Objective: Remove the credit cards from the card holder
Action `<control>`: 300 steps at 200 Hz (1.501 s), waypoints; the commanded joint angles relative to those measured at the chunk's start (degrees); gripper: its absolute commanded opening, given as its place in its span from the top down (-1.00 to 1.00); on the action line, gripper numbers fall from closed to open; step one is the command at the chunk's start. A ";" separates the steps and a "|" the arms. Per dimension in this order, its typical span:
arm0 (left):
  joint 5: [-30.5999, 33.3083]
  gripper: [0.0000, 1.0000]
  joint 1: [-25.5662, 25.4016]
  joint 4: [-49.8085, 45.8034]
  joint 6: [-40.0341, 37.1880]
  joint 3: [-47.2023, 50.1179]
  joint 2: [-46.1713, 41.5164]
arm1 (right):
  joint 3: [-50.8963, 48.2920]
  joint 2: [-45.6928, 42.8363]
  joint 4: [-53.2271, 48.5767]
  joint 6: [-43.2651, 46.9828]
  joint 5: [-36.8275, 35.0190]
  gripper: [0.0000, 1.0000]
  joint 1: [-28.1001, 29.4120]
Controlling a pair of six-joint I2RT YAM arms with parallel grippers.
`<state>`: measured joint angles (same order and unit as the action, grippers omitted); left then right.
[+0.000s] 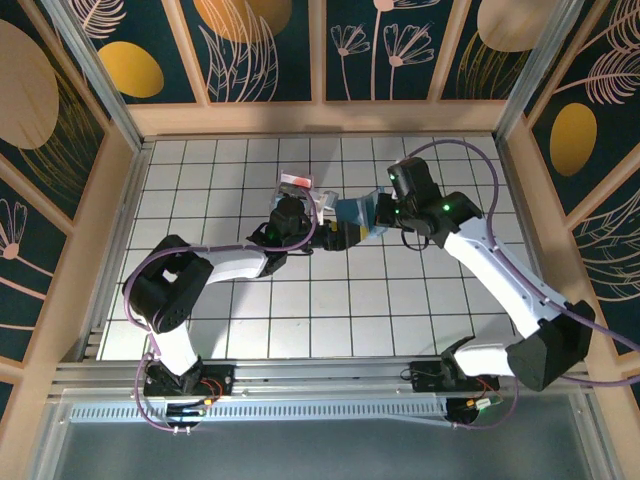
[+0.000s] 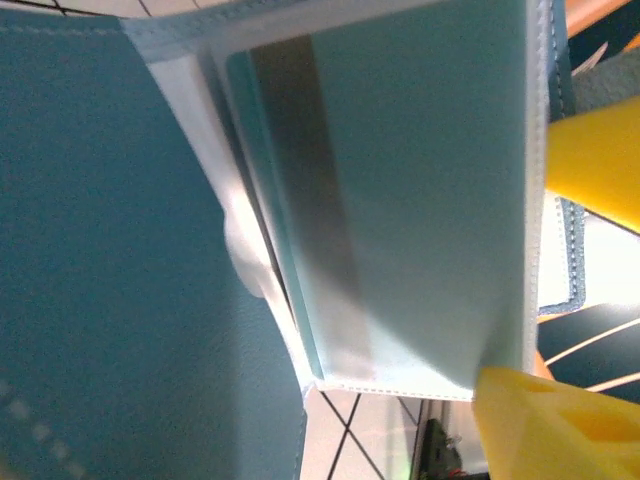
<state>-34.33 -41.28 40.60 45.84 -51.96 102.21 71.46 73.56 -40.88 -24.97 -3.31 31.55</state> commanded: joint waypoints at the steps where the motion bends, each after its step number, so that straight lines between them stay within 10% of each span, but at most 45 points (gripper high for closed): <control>1: -1.63 -0.35 -0.28 3.08 0.39 -1.10 -1.46 | -2.99 -4.14 7.93 0.71 7.34 0.97 -2.08; 43: -2.10 0.08 -0.22 3.50 0.48 -1.32 -1.60 | -7.53 -8.83 15.49 0.10 15.74 0.77 -4.38; 120: -2.62 0.27 -0.24 4.70 0.84 -1.17 -3.20 | -11.11 -11.60 19.70 -0.56 21.15 0.69 -7.19; 141: 0.58 1.00 -0.29 3.93 0.77 -1.18 -3.10 | -12.54 -11.20 19.87 -0.10 19.78 0.84 -7.36; 210: 6.62 1.00 -0.55 -4.18 -1.94 -3.37 1.62 | -15.47 -12.54 12.89 -3.39 5.95 0.89 -7.66; 234: 15.49 -0.05 -2.91 -24.38 -17.18 -10.85 2.03 | -16.52 -13.15 8.85 -6.14 -1.53 0.68 -8.31; 300: 28.20 -0.97 -11.45 -43.20 -41.49 -23.70 12.41 | -17.97 -16.79 8.16 -7.19 -7.86 -0.11 -15.17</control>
<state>-13.34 -49.91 9.34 16.93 -71.02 109.40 54.78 59.83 -32.03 -31.38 -7.33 18.44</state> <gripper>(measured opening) 0.952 0.505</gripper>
